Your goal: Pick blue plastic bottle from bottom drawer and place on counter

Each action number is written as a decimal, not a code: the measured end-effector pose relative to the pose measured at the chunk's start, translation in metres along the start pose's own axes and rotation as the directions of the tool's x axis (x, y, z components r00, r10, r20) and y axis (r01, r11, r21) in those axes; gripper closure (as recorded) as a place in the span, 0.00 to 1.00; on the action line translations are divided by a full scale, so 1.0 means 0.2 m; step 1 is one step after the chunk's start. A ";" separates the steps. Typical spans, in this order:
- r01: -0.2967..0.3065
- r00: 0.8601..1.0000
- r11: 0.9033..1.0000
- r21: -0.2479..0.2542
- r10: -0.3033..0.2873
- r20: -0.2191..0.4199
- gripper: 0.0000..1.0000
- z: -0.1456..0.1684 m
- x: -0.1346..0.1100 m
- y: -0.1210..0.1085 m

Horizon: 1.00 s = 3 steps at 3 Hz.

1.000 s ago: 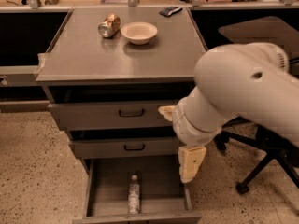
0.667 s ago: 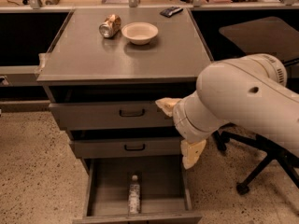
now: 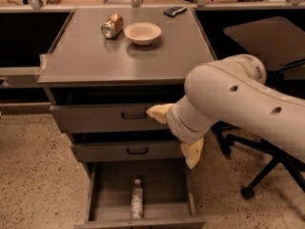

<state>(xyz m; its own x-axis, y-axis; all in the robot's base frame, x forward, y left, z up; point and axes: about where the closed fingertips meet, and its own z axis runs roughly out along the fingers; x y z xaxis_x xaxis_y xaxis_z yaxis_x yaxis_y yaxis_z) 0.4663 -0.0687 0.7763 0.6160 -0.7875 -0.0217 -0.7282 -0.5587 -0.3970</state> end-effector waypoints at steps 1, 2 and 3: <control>0.223 0.965 0.954 -0.200 -0.187 0.181 0.00 0.28 -0.15 0.15; 0.306 0.937 0.919 -0.248 -0.244 0.251 0.00 0.33 -0.16 0.26; 0.305 0.937 0.920 -0.245 -0.245 0.247 0.00 0.33 -0.16 0.25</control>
Offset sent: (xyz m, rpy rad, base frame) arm -0.0205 0.0190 -0.0551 -0.0718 0.1843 0.2237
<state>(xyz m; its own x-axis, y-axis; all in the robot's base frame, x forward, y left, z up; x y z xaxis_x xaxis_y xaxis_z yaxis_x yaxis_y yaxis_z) 0.4296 -0.0544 0.6967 0.8303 -0.5368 -0.1499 -0.5556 -0.8183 -0.1471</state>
